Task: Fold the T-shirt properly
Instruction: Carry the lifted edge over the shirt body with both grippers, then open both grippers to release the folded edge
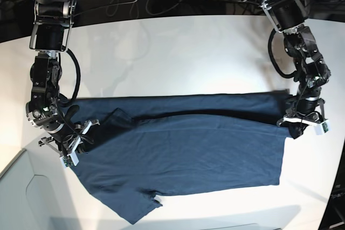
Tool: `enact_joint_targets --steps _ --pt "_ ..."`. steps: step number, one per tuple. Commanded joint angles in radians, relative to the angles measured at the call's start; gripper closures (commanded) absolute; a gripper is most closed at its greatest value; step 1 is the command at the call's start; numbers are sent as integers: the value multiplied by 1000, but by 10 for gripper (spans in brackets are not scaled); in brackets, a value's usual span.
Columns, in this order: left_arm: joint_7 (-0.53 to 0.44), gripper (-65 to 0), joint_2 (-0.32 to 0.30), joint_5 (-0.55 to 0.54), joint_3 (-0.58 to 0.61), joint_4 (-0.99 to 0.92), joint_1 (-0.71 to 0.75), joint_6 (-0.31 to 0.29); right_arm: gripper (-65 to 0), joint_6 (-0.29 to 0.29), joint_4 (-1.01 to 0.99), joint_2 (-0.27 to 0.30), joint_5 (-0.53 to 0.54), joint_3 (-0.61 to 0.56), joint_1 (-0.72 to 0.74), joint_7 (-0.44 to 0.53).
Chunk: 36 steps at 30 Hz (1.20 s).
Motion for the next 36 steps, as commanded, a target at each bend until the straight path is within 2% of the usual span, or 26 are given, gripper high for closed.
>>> enact_joint_targets --steps 1,24,25,27,31,32,34,36 --pt "-25 0 -14 -11 -4 11 -17 -6 -1 9 16 11 3 5 29 24" --pt "-22 0 -28 -11 -4 5 -33 -6 -3 9 14 10 3 1 49 17" --pt "-22 0 -28 -11 -5 5 -33 -6 -16 9 11 10 3 1 49 15" --pt "-22 -57 -28 -11 -7 5 -33 -6 -74 9 -13 10 3 1 52 15" --pt "-28 -218 -28 -12 -8 7 -31 -6 -284 9 -69 10 3 1 71 24" --pt "-30 -245 -28 -12 -8 7 -31 -6 -319 9 -70 10 5 1 71 24" --pt "-30 -299 -28 -12 -8 7 -31 -6 -363 9 -69 10 5 1 71 30" --pt "-25 -334 -28 -12 -8 16 -28 -6 -359 9 -69 10 5 1 69 55"
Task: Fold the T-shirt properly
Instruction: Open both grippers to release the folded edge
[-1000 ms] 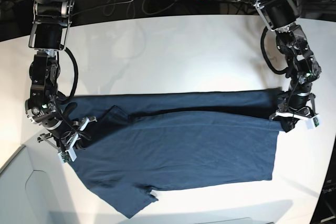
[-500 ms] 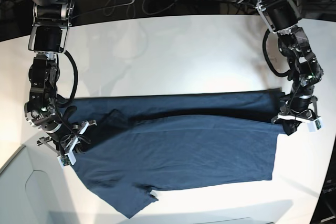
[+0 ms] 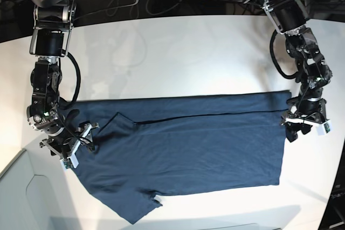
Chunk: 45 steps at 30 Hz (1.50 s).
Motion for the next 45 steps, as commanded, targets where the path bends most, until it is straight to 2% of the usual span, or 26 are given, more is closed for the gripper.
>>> enact_joint_targets --steps 1,7,11,14,18,28,35,45 --pt "-24 -344 -16 -15 -3 28 -14 -8 -356 9 18 10 8 3 28 32" --pt "-30 -345 -13 -20 -6 48 49 -8 -353 9 18 17 8 8 10 42" --pt "-32 -345 0 -22 -66 46 114 -10 -358 9 34 33 10 8 -27 45" --pt "-32 -345 13 -20 -110 -6 118 -13 -359 9 34 33 10 8 -44 71" --pt "-32 -345 13 -20 -113 -74 118 -14 -360 9 41 35 10 8 -88 106" --pt "-32 -342 15 -20 -112 -135 117 -14 -360 9 43 36 10 8 -111 111" --pt "-32 -242 15 -20 -86 -137 118 -14 -360 9 43 36 8 9 -116 111" --pt "-32 -183 13 -20 -67 -198 120 -14 -360 9 43 40 8 40 -131 112"
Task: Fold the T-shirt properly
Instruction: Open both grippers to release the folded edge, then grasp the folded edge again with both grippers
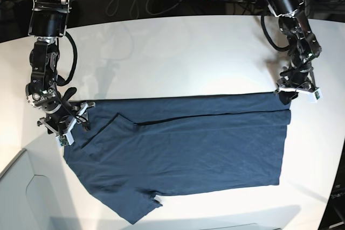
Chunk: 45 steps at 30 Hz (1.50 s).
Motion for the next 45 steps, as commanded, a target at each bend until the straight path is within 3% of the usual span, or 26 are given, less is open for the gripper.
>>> enact_joint_targets --steps 1,8,14,21,39,41,45 --pt "22 -169 -11 9 -3 7 -8 8 -360 9 20 24 4 5 22 23" --pt "22 0 -11 9 -9 17 -8 8 -360 9 12 40 4 66 22 23" --pt "24 0 -11 9 -9 17 6 14 -360 9 -6 41 4 107 22 23" --pt "22 0 -11 9 -11 17 15 14 -360 9 -74 87 4 117 22 23" --pt "22 0 -11 9 -11 17 30 14 -346 9 -155 89 4 113 -31 24" --pt "22 0 -11 9 -11 17 30 14 -302 9 -157 89 4 112 -33 24" --pt "22 0 -11 9 -11 17 41 14 -117 9 -158 89 4 110 -33 23"
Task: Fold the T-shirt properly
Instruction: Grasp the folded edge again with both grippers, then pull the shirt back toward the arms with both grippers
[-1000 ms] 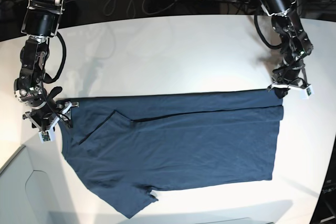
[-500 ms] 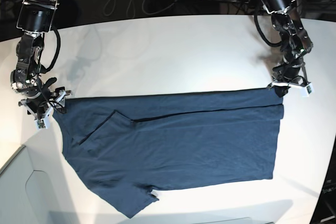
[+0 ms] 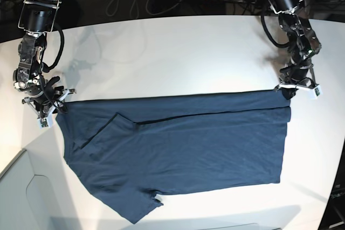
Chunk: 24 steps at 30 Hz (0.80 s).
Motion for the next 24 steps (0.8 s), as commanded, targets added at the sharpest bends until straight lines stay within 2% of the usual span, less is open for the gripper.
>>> enact_joint_targets --steps 1,2,3,9,18,24 --pt "27 0 -11 17 -3 7 8 11 -64 9 9 18 -7 4 17 3" --pt "27 0 -11 17 -3 7 8 11 -9 9 9 18 -7 4 17 0" --pt "27 0 -11 17 -3 7 8 11 0 9 9 18 -7 4 17 -1" --pt "37 0 -13 17 -3 47 17 11 -1 9 69 30 -7 6 13 -7" --pt "37 0 -11 16 -3 304 107 13 -1 9 379 41 -6 9 -38 -156" --pt "38 0 -19 20 3 423 100 13 -1 9 421 39 -9 4 36 -225"
